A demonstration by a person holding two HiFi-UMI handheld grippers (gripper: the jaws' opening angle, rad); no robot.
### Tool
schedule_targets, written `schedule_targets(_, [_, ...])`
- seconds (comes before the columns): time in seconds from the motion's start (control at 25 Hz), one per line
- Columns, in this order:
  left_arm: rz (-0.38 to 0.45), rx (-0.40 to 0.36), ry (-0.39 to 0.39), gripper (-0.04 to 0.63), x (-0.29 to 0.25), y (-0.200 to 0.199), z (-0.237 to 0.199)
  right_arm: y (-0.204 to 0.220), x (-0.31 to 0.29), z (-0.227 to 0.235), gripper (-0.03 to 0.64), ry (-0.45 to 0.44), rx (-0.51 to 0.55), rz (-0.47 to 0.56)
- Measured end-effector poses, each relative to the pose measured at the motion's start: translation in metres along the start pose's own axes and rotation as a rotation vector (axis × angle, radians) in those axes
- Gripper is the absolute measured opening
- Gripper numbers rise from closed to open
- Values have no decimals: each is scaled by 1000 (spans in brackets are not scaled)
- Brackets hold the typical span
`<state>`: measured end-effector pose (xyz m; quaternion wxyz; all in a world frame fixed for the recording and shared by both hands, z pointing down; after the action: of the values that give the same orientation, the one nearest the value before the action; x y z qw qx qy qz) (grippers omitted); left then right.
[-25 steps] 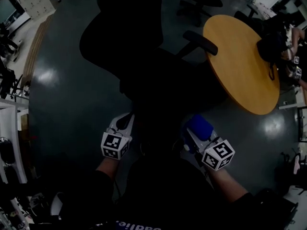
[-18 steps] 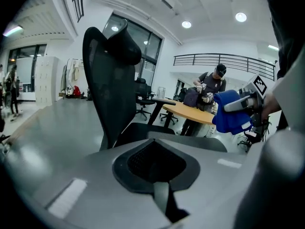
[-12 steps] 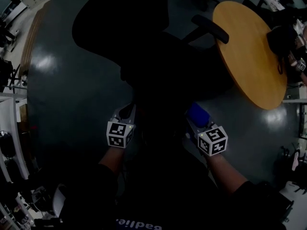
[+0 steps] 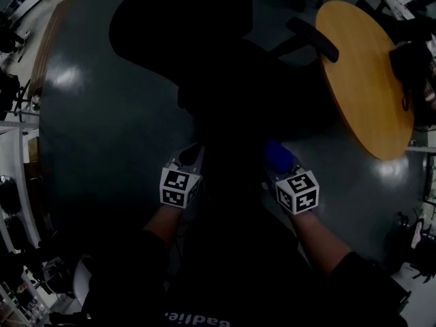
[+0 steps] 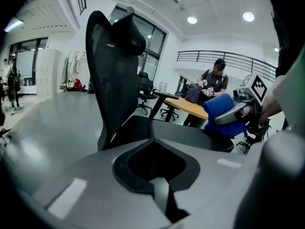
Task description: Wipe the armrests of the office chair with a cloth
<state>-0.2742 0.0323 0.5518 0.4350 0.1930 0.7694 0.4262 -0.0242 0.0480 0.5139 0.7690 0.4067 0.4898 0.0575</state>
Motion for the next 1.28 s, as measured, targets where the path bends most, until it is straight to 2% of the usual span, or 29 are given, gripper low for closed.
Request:
schedule_targets(0.72, [28, 7, 16, 12, -1, 7, -1, -71, -91, -38, 117, -142, 160, -2])
schedule_targets(1.28, [15, -6, 30, 12, 1, 6, -4, -117, -140, -68, 117, -200, 179, 30])
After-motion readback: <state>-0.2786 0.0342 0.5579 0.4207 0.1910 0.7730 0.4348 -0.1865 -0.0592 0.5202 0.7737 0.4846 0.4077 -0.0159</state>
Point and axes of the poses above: the fingertips, and each gripper's own axes: x backward along the fingers, z to its right, y out of its underside, the point moved 7 cm from there along x, backward along the fingers, and after that the axes turned 1 degree about x, right-handed, at the moved point
